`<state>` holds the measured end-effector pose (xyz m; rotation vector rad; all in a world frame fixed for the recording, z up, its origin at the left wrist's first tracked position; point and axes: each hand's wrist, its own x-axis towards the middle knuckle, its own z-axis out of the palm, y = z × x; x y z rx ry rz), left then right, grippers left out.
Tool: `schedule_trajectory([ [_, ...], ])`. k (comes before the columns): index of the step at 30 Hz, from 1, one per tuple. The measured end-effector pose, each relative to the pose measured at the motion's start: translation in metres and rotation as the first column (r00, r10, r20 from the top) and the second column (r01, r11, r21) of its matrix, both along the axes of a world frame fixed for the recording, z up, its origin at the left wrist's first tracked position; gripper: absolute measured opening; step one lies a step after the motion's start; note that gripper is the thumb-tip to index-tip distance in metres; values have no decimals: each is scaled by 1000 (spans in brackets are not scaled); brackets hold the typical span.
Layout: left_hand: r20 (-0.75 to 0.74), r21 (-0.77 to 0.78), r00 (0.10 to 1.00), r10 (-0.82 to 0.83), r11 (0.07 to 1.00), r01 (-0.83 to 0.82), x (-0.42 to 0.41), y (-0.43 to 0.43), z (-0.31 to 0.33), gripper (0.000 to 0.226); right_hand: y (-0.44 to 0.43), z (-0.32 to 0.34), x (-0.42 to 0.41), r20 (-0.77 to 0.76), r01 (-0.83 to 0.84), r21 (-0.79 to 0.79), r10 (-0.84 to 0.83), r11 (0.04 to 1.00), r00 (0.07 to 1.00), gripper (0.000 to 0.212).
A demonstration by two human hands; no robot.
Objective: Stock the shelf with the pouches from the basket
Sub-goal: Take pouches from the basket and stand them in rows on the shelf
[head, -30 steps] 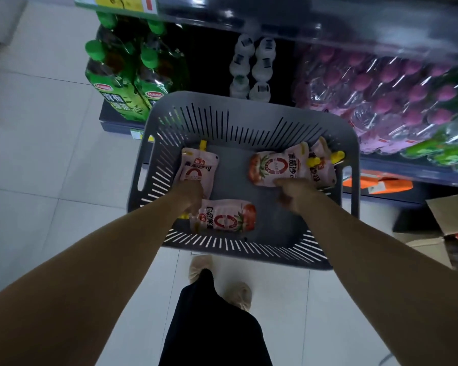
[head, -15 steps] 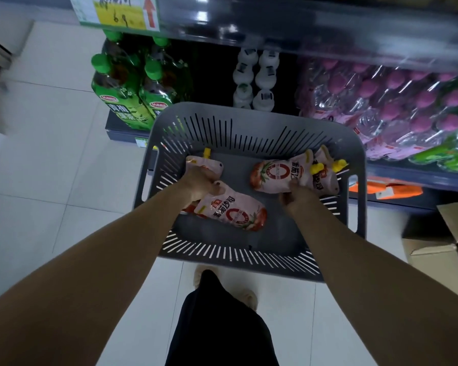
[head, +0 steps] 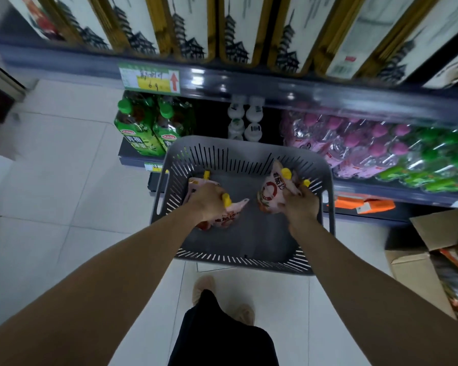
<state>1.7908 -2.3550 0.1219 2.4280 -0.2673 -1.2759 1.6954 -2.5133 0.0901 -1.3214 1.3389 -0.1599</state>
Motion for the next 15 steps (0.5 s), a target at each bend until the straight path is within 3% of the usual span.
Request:
schedule_trajectory([
  [3,97,-90,995,17,996,-8,7,8,32,20,-6,40,-5,70,-69,-81,74,994,995,6],
  [9,103,-257,994,-24,965,50,15,8,148,30,-15,140,-15,302,-86,-116,117,990,946,27],
  [15,123,-453,992,-9,889,65,21,-4,256,34,-23,245,-27,340,-124,-362,255,924,905,9],
])
